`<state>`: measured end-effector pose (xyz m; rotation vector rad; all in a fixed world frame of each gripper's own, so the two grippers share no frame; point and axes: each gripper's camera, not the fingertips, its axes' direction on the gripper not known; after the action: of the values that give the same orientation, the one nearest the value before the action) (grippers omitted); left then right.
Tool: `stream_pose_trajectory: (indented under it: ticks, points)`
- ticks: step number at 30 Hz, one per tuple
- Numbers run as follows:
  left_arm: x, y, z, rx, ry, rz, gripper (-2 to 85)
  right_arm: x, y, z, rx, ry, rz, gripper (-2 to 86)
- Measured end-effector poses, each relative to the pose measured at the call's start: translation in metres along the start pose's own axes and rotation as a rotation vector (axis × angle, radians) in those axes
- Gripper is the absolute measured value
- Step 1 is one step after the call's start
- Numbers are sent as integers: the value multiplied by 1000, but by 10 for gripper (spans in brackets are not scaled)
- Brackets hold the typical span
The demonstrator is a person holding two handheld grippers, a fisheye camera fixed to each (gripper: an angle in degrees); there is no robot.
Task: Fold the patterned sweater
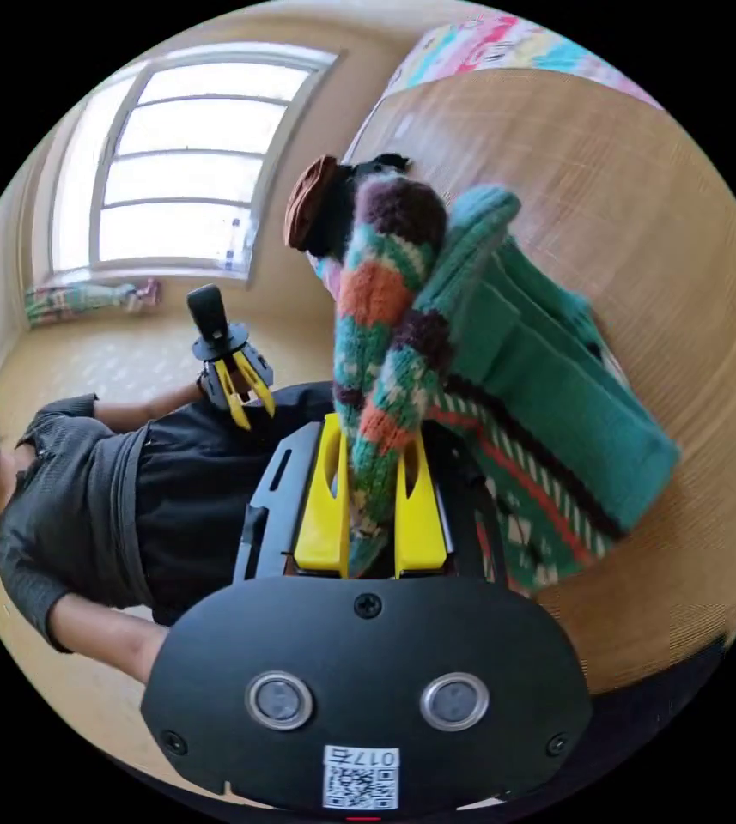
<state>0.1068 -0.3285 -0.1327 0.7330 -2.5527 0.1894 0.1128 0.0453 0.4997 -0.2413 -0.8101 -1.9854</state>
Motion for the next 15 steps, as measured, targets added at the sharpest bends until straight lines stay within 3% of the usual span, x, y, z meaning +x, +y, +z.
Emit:
stream_pose_trajectory:
  ticks: [3, 5, 10, 15]
  points:
    - [-42, -16, 22, -59, 13, -120, 126, 94, 120, -30, 157, -24, 469, 115]
    - [-76, -33, 38, -67, 6, -218, 138, 135, 225, -35, 391, -89, 756, 132]
    - [-146, -77, 68, -78, -35, -373, 203, 160, 360, 24, 803, -450, 860, 172]
    - [-212, -113, 103, -130, -56, -470, 239, 167, 405, 135, 891, -734, 904, 256]
